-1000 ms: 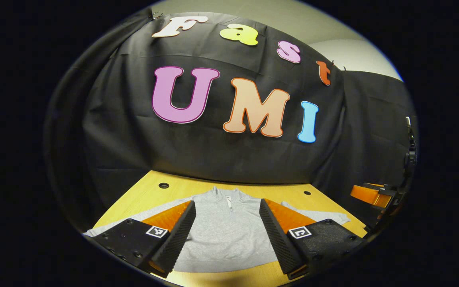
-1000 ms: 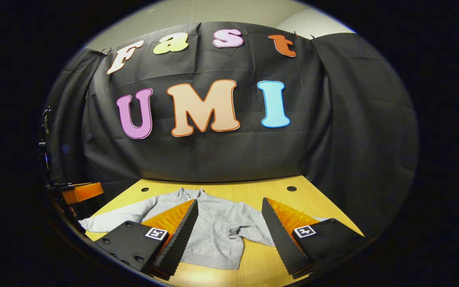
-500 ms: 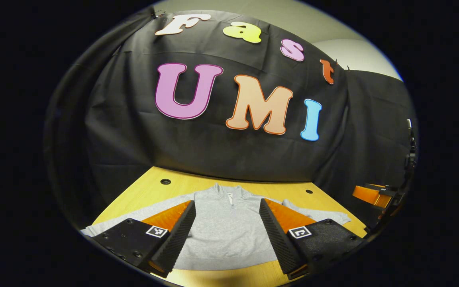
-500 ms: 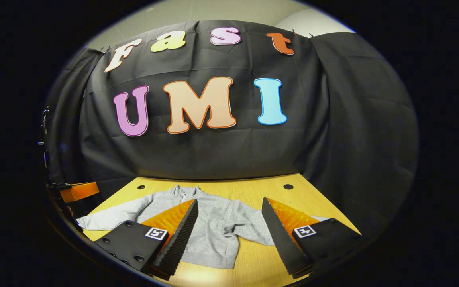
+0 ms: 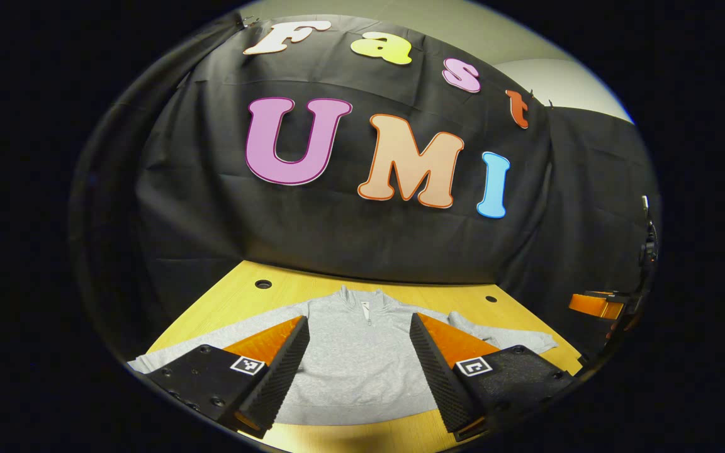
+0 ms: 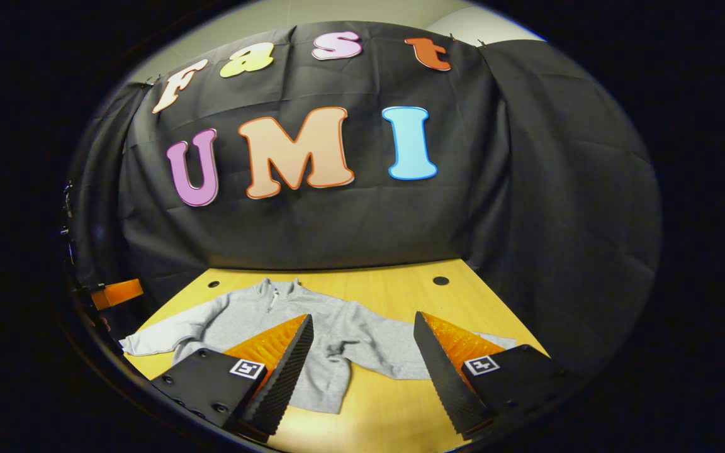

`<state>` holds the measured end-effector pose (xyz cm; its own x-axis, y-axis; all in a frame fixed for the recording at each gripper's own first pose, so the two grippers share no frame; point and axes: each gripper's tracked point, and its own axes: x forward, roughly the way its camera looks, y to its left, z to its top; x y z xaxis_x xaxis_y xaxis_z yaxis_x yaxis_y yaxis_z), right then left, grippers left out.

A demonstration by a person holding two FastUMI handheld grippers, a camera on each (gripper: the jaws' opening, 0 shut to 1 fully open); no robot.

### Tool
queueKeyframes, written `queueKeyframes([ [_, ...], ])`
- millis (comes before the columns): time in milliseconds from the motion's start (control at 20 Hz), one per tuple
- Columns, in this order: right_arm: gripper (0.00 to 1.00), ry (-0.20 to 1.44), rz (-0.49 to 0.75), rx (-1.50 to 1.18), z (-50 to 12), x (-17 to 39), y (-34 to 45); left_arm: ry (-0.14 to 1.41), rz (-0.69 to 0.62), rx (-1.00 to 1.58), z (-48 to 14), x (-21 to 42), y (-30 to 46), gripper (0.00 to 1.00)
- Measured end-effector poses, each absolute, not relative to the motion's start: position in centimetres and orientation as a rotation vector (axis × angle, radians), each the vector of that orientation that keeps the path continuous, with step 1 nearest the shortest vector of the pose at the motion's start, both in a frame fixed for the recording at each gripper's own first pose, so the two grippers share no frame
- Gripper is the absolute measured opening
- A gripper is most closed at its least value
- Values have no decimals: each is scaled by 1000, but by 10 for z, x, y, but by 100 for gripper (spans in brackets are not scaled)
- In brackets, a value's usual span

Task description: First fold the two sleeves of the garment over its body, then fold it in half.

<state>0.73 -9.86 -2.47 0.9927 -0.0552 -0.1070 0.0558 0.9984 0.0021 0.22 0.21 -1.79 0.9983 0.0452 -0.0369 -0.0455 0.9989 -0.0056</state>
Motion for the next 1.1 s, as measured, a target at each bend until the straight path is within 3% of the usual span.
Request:
queueKeyframes([
  [450, 96, 176, -202, -8, -51, 36, -217, 45, 73, 3, -21, 13, -1, 94],
  [1100, 97, 424, -322, 32, -160, 83, -347, 89, 102, 20, -39, 29, -16, 94],
])
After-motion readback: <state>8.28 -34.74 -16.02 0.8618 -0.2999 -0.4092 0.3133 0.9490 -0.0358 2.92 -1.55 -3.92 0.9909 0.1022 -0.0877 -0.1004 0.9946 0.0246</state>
